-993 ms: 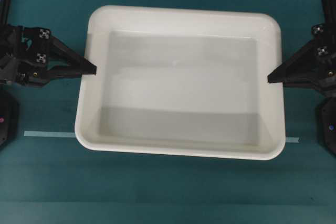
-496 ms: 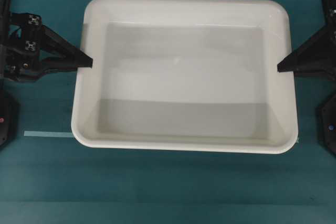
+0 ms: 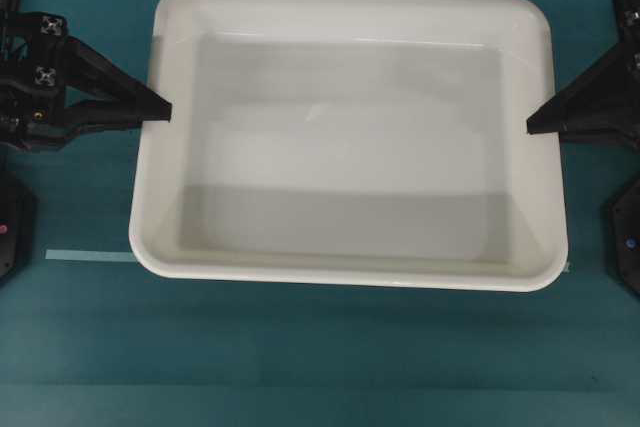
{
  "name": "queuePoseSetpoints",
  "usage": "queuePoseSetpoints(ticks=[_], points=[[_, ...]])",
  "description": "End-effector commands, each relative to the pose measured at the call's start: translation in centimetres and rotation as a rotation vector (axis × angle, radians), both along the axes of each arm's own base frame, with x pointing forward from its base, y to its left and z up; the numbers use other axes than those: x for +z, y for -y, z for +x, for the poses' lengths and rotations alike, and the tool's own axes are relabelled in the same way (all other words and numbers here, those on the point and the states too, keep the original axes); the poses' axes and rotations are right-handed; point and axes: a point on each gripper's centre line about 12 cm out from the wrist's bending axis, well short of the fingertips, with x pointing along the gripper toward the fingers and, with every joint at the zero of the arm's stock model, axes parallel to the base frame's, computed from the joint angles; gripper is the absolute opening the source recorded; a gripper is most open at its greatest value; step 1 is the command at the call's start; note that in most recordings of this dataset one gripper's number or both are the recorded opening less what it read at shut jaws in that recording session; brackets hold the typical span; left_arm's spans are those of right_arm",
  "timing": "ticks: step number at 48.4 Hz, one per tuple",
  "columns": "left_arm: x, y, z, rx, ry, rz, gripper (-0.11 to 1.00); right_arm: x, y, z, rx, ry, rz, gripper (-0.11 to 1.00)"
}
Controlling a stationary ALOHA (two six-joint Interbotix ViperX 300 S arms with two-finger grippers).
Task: Lift the white case with both hands.
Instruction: 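Lift the tray upward with both grippers holding the rims, then lower the tray back onto the table with both grippers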
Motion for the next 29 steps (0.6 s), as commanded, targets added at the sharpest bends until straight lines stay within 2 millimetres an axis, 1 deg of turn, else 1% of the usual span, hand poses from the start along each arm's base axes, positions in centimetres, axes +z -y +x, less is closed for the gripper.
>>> queuePoseSetpoints(ticks=[1,10,16,21,29], points=[[0.8,0.0,0.8,-0.004,0.018,0.007,0.08,0.1,0.3,1.1,-0.007,0.0,0.001,0.11],[0.7,0.0,0.8,-0.004,0.015,0.007,0.08,0.1,0.3,1.2,-0.008,0.004,-0.002,0.11],[-0.2,-0.1,1.0,-0.001,-0.01,0.012,0.08,-0.7,0.3,1.2,-0.004,-0.014,-0.004,0.11],[-1.9,-0.2,1.4,0.002,-0.048,0.013,0.08,-2.0,0.2,1.4,0.007,-0.037,-0.014,0.11],[-4.7,-0.2,1.5,0.0,-0.085,0.018,0.08,-5.2,-0.4,1.9,0.032,-0.057,-0.021,0.11]])
